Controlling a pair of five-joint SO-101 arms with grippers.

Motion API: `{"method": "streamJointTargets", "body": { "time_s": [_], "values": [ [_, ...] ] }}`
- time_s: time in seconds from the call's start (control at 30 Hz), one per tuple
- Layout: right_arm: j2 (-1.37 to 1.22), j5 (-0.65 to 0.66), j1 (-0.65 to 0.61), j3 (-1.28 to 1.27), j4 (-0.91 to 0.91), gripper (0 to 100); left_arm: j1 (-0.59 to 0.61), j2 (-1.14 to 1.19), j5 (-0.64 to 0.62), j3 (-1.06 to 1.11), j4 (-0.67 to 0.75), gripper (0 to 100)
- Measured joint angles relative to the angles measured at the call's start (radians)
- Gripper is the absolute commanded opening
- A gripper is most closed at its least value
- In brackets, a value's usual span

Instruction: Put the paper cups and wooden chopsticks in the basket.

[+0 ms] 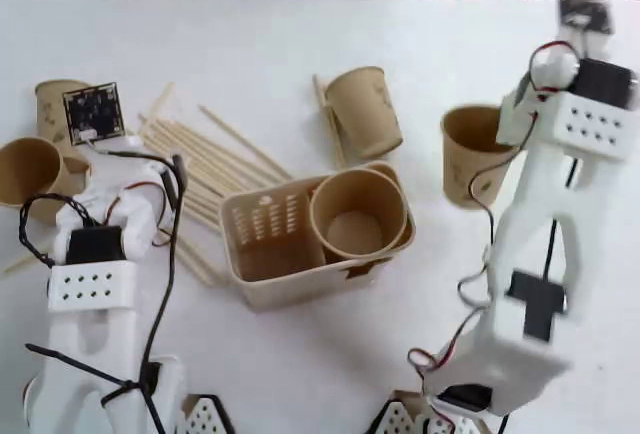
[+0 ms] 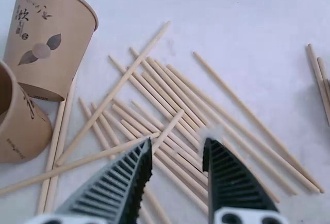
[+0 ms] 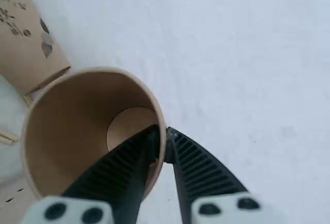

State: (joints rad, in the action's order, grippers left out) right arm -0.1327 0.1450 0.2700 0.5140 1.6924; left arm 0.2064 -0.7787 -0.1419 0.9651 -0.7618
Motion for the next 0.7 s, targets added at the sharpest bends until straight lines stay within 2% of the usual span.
{"method": "streamJointTargets", "body": {
  "time_s": [0.2,0.3,0.47,0.57,0.7],
  "values": [
    [0.353,-0.086,-0.063,0.0,0.009,1.8,0.0,0.0,0.0,0.0,0.0,18],
    [0.532,-0.132,-0.157,0.002,0.009,1.8,0.0,0.0,0.0,0.0,0.0,18],
    [0.807,-0.15,-0.385,0.003,0.009,1.8,0.0,0.0,0.0,0.0,0.0,18],
    [0.893,-0.152,-0.516,-0.038,0.009,1.8,0.0,0.0,0.0,0.0,0.0,18],
    [0.887,-0.152,-0.542,-0.236,0.009,1.8,0.0,0.0,0.0,0.0,0.0,18]
  ]
}}
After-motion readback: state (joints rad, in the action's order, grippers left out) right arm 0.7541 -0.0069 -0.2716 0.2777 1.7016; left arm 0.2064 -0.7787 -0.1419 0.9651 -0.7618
